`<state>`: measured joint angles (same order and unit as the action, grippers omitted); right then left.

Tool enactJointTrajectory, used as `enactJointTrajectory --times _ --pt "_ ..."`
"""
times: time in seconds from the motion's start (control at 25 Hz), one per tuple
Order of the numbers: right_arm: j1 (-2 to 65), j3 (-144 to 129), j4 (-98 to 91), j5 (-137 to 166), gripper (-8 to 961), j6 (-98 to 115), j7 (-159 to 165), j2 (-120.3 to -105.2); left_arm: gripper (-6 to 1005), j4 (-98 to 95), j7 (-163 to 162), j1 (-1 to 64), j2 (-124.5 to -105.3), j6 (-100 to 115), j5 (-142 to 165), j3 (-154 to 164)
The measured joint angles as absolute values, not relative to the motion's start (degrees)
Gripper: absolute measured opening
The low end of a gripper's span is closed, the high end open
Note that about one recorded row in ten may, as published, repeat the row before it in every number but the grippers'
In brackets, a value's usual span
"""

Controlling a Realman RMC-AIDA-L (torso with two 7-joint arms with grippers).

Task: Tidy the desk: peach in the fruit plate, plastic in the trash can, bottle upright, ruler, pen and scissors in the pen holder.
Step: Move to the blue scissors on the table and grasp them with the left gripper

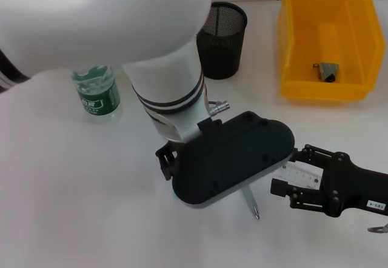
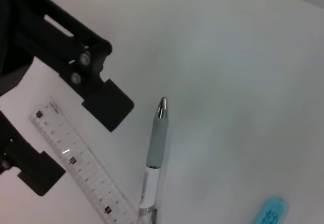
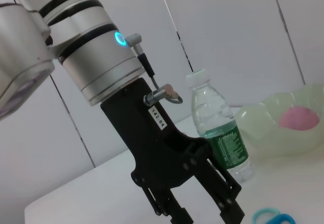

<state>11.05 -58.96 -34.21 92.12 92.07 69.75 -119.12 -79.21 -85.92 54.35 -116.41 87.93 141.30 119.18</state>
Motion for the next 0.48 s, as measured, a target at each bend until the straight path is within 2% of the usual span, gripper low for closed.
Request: enactJointTrajectory --times 0.2,0.48 --pt "10.78 -58.81 -34.10 92.61 825 91.26 69.73 -118.99 803 -75.73 -81.81 55.82 -116.08 87.88 139.26 119.11" --pt "10.24 -58.78 -34.04 94.91 825 89.86 69.76 -118.57 802 -67.61 -75.27 59.69 -116.76 86.76 137.18 119.10"
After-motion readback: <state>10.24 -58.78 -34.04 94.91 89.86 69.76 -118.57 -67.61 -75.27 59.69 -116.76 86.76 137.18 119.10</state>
